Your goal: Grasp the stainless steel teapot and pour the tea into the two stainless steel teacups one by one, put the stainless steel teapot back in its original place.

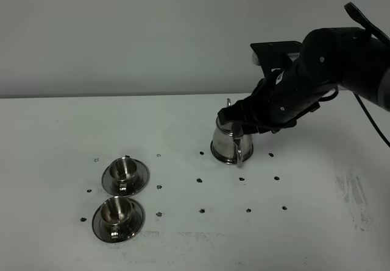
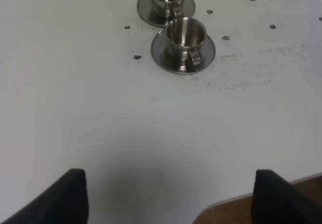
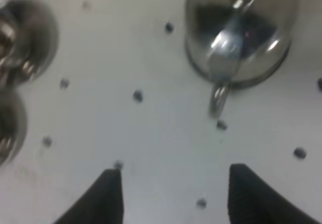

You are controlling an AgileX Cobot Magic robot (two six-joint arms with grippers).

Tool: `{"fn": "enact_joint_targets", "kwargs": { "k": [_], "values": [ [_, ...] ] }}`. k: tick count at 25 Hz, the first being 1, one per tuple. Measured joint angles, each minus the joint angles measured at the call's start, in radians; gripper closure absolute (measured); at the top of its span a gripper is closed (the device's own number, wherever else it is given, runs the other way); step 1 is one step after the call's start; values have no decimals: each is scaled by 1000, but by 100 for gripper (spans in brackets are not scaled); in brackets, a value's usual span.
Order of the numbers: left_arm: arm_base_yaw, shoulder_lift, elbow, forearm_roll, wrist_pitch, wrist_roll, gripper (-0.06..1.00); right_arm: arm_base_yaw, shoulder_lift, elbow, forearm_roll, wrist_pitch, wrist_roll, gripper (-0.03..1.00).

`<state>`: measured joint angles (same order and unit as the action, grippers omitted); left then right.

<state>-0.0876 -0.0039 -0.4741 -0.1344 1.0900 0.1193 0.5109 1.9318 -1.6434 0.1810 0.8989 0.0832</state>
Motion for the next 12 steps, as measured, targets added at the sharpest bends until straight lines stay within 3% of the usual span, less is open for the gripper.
{"fn": "enact_joint_targets", "kwargs": {
  "k": [6, 12],
  "values": [
    [0, 0, 0, 0, 0, 0, 29, -9, 98, -96, -59, 99, 79, 52],
    [0, 0, 0, 0, 0, 0, 29, -8, 103, -9, -59, 35, 89, 52]
  ]
}}
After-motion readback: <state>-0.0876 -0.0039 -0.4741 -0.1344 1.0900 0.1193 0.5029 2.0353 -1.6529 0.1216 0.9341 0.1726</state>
